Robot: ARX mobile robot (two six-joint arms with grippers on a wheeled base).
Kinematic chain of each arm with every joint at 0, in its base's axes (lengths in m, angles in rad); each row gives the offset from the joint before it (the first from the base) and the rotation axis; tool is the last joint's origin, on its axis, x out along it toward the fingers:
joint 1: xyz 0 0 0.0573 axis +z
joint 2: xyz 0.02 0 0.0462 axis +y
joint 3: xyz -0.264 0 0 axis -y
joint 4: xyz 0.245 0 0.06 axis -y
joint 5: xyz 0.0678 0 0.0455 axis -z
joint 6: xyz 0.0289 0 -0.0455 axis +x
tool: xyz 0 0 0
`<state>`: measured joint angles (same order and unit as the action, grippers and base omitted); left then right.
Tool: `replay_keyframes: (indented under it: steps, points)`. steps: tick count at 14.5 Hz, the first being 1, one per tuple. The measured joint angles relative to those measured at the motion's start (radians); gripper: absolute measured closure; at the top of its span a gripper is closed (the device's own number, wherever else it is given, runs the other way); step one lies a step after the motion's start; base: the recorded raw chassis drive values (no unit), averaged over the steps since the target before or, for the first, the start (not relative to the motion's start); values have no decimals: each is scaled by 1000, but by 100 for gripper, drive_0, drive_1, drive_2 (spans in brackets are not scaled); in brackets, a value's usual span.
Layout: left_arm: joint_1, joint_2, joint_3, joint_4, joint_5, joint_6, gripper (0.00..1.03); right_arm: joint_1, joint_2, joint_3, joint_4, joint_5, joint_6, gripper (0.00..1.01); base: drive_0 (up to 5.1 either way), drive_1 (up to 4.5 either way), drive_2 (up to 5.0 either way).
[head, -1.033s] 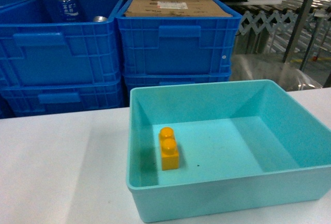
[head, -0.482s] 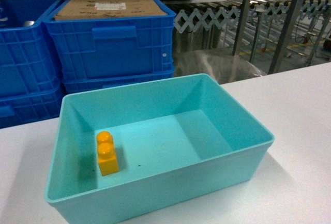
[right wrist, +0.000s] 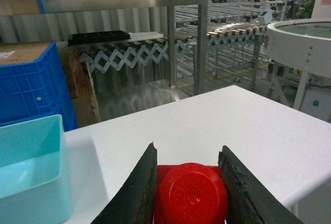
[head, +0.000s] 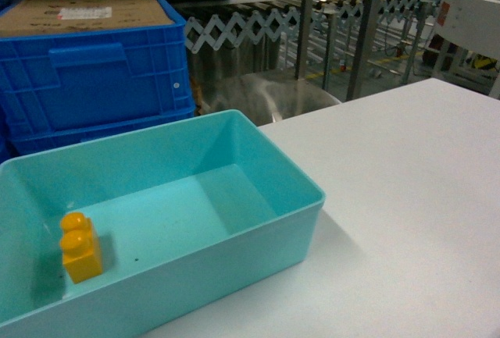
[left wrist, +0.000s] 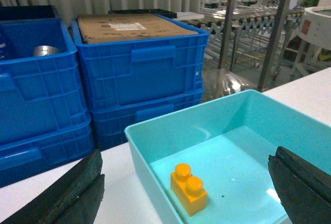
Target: Pick red block from blue box to shelf
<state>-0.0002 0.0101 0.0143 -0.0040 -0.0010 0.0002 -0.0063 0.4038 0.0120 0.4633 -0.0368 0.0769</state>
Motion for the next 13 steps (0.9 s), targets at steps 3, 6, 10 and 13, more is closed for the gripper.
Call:
replay_keyframes:
  steps: [3, 6, 10, 13]
  points:
    - [0, 0, 0, 0, 0, 0, 5, 0, 0, 0, 0, 0, 0, 74, -177, -177, -177]
    - [0, 0, 0, 0, 0, 0, 5, 0, 0, 0, 0, 0, 0, 74, -177, -177, -177]
    - [0, 0, 0, 0, 0, 0, 5, 0, 0, 0, 0, 0, 0, 74, -177, -177, -177]
    - [0, 0, 0, 0, 0, 0, 5, 0, 0, 0, 0, 0, 0, 74, -177, -177, -177]
